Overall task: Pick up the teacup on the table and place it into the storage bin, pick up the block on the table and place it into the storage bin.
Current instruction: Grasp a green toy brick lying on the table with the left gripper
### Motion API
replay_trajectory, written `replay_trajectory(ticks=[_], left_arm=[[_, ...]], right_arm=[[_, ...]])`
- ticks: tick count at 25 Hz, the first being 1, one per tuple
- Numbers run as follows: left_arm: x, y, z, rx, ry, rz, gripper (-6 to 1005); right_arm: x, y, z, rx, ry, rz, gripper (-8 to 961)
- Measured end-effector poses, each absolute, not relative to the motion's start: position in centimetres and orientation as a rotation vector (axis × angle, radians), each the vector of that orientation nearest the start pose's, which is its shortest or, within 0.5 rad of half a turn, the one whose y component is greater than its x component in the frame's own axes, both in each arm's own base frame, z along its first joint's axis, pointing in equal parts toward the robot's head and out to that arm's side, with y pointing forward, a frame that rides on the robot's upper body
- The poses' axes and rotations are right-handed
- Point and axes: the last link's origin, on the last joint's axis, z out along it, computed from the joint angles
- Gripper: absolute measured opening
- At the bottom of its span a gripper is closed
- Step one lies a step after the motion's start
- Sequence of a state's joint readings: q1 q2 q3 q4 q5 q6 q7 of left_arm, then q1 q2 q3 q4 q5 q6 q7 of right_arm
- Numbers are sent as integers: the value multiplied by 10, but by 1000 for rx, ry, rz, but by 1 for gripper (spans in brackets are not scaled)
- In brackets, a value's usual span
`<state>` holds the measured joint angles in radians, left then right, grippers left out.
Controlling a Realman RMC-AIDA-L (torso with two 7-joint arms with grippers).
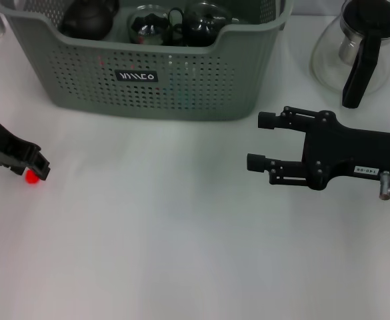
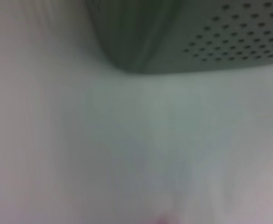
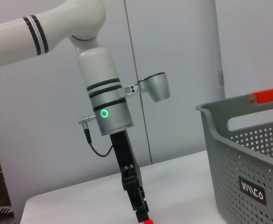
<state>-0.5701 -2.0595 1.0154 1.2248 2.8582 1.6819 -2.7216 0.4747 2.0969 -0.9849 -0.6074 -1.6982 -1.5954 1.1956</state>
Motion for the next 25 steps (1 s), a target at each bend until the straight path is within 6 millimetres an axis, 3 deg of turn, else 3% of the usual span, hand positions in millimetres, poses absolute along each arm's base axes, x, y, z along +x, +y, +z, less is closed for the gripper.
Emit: replay_trajectory(ticks=[25], left_arm=[[-288,350,49,-2084,-1594,647,424]], right_arm=[[233,305,-33,-2825,365,919,818]])
